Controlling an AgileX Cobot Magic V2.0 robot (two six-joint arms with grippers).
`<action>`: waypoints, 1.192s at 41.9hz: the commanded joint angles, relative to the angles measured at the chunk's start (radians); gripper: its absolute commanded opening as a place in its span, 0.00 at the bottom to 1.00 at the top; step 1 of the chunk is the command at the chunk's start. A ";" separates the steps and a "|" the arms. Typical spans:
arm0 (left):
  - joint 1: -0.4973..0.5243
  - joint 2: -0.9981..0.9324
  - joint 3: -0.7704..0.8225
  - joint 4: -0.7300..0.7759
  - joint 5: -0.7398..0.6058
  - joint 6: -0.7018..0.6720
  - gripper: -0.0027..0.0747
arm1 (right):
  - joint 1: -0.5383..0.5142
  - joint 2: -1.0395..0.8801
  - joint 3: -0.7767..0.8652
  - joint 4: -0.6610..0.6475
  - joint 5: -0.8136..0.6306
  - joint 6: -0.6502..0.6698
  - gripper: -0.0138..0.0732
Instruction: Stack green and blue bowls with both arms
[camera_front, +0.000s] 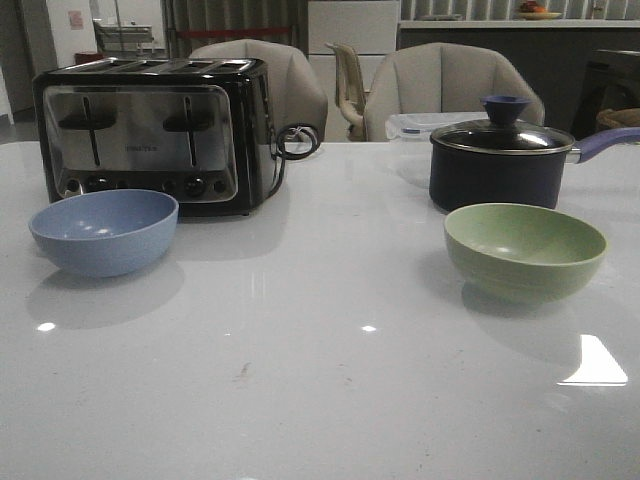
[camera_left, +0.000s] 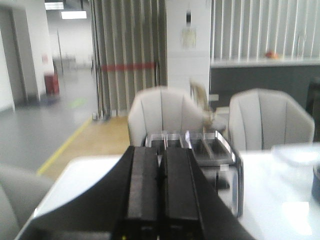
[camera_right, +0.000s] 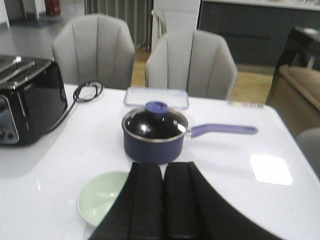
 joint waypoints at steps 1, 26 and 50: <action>-0.008 0.074 -0.032 -0.005 0.013 -0.010 0.16 | -0.008 0.073 -0.023 -0.007 -0.008 -0.005 0.20; -0.008 0.310 0.049 -0.005 0.115 -0.010 0.32 | -0.008 0.333 0.064 -0.007 0.064 -0.005 0.47; -0.022 0.373 0.049 -0.110 0.104 0.054 0.81 | -0.009 0.390 0.052 0.004 0.071 0.027 0.85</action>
